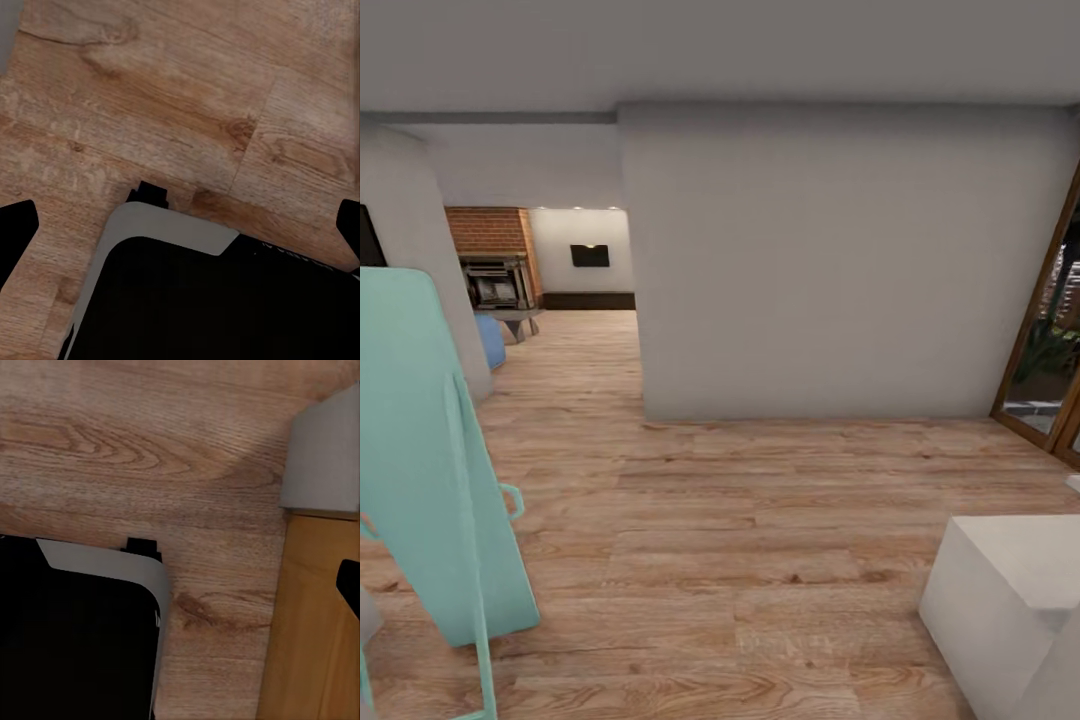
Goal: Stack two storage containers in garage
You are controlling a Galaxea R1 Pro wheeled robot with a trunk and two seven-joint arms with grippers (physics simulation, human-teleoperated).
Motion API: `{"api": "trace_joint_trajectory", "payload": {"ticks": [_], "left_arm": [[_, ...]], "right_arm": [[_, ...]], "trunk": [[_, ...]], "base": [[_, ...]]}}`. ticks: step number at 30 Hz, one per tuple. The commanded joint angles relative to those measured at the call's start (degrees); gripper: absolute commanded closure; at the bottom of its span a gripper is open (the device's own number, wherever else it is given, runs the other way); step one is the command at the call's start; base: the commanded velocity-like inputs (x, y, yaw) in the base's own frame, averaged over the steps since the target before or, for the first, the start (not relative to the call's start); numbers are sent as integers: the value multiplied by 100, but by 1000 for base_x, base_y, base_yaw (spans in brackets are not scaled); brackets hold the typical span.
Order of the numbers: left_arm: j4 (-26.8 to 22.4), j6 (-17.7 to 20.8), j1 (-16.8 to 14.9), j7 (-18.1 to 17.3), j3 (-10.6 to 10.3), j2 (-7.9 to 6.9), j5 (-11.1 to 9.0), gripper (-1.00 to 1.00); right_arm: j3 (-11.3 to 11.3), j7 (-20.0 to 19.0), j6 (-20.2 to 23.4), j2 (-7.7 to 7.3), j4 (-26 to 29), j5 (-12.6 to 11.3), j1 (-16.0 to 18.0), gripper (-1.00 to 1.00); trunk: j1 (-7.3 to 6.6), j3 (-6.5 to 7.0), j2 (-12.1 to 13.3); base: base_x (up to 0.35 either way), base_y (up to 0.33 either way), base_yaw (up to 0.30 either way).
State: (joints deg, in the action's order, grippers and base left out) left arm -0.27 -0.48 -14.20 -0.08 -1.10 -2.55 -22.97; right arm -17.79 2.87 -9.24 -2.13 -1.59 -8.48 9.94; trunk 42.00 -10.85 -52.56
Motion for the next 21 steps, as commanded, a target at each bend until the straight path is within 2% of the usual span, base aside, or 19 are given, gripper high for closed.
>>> {"api": "trace_joint_trajectory", "payload": {"ticks": [1,21], "left_arm": [[1,-5,-4,-1,-13,0,-32,-100],[9,-5,-4,-1,-13,0,-32,-100]], "right_arm": [[-49,3,-34,2,-17,-57,8,-100],[-57,9,-34,2,-17,-57,8,-100]], "trunk": [[4,-8,-4],[4,-8,-4]], "base": [[322,0,0],[322,0,0]]}}
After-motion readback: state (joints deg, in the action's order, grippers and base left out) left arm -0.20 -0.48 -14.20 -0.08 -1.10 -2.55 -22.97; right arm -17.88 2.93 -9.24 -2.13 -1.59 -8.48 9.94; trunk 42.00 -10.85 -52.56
